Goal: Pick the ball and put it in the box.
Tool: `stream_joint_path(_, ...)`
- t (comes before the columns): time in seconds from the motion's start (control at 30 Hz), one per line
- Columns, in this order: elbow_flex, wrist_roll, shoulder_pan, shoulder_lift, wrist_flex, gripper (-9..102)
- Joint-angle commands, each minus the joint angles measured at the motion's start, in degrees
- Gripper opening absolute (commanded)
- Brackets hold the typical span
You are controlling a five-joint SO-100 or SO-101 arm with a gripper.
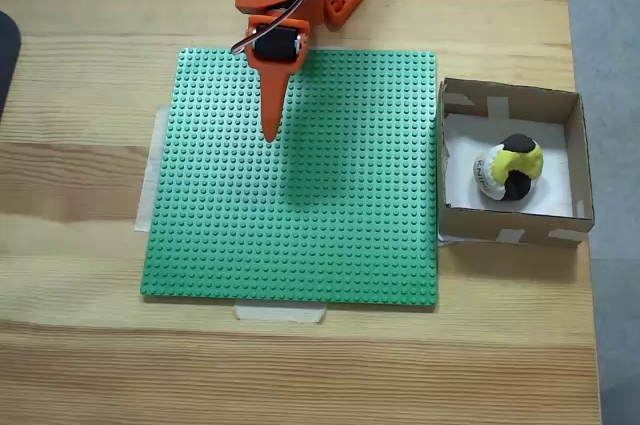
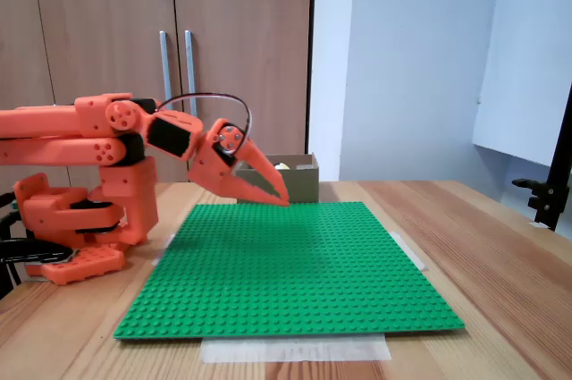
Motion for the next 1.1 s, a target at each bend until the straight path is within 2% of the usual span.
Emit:
stream_joint_path(0.0,3.69,-0.35,-0.26,0.53,-0.53,-1)
stream_joint_path(1.07,3.87,0.09,-0.35,0.53,-0.88,-1)
